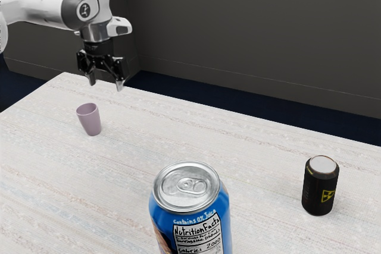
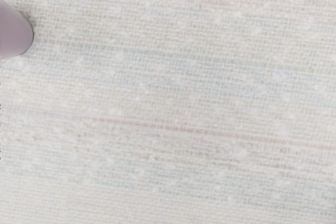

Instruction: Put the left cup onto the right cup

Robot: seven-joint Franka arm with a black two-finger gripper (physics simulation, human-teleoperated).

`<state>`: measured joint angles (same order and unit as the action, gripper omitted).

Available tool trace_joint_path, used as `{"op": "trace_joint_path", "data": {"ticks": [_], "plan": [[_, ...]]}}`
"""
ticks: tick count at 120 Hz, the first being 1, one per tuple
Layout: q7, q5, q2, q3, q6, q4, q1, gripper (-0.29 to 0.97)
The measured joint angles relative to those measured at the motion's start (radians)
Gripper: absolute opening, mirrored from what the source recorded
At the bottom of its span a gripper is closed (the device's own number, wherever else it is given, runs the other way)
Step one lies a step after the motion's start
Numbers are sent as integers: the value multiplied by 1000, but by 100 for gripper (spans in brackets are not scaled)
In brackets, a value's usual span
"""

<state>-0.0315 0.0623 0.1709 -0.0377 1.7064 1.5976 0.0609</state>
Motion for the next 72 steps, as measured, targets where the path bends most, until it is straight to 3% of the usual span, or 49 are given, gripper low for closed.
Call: {"op": "trace_joint_path", "data": {"ticks": [72], "plan": [[167,-10,276,1,162,-168,187,62]]}}
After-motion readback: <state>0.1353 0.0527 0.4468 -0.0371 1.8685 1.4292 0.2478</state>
